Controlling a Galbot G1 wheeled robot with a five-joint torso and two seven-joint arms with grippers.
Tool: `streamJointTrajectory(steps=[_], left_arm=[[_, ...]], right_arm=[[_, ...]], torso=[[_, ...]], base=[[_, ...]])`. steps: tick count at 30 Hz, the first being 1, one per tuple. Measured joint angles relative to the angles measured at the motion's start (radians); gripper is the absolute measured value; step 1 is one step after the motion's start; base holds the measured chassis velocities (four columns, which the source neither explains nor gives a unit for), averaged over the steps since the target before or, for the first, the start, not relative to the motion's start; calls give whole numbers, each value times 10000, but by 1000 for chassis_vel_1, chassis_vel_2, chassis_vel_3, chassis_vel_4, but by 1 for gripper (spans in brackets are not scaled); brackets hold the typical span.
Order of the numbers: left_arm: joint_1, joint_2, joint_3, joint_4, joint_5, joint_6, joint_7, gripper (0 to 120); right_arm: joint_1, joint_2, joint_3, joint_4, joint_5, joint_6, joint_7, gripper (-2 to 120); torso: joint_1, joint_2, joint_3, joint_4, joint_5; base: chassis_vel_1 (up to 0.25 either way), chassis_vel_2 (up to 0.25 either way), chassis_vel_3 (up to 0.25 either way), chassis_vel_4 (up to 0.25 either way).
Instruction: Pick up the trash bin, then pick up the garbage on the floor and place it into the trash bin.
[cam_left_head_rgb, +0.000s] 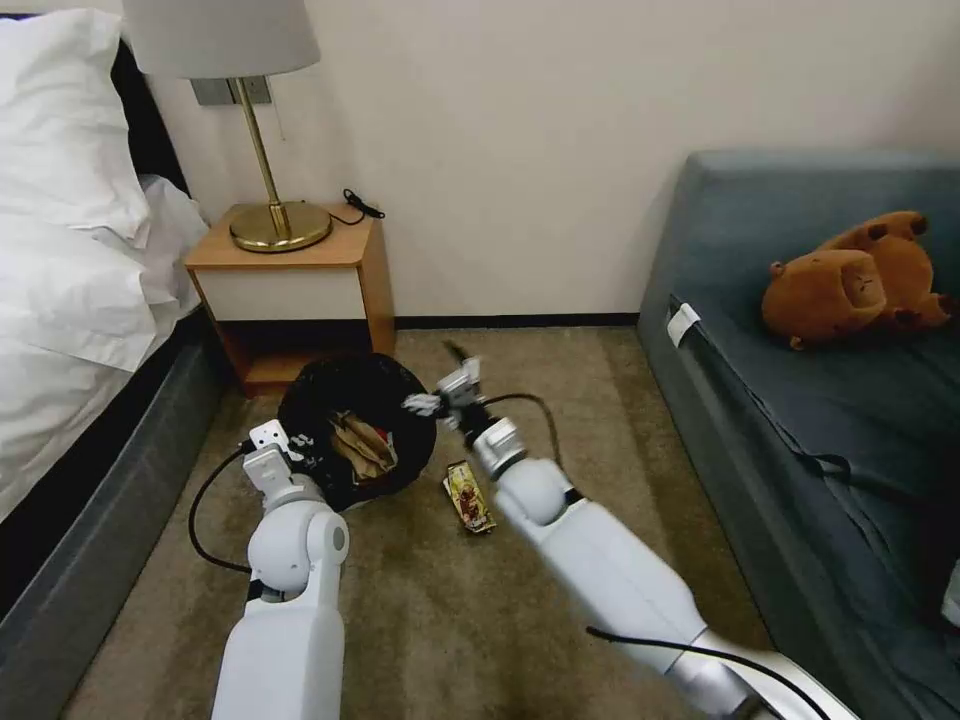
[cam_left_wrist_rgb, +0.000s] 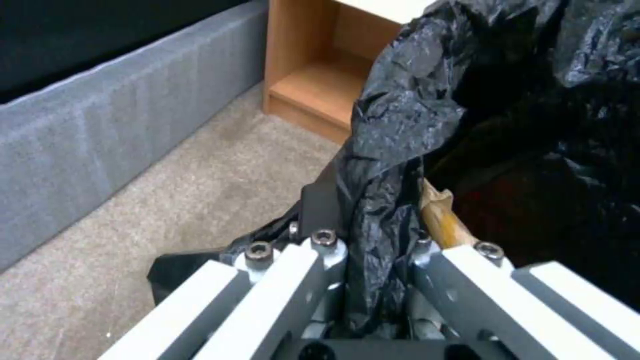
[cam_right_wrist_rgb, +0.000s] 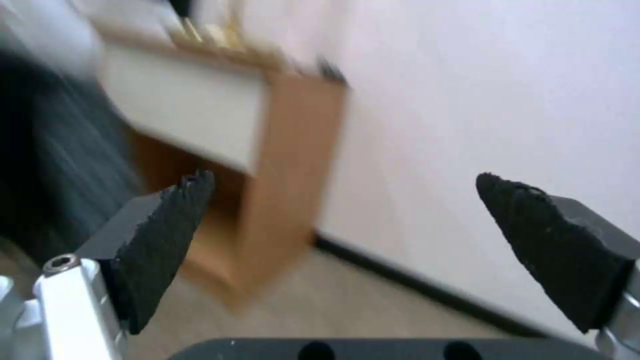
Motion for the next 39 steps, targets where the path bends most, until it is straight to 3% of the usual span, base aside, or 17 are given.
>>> streamJointTrajectory(steps=[6,9,16,25,32,39], left_arm=[[-5,22,-22,-122,-61,44,-6,2],[-1,24,10,-141,-17,64,-10,2],[85,42,-5,-255,58,103,-21,2],[147,-3,21,-255,55,90,-55,2],[166,-17,44,-235,56,56,-56,2],[212,-17,26,-292,58,33,-57,2]], right_arm=[[-251,-192,154,-1048,41,-509,-649,100],[-348,-233,117,-1468,-224,-688,-1486,100],[-618,-41,-58,-2668,-1740,-131,-3192,100],[-867,-60,-43,-2807,-2999,477,-4705,100],[-842,-15,452,-3383,-4334,950,-5094,100],[-786,166,528,-4236,-4781,1052,-4530,100]], torso=[[0,0,0,0,0],[0,0,0,2,0],[0,0,0,2,-1],[0,0,-1,2,-2],[0,1,-1,0,-1],[0,0,0,1,-1]], base=[[0,0,0,0],[0,0,0,0],[0,0,0,0],[0,0,0,0],[0,0,0,0],[0,0,0,0]])
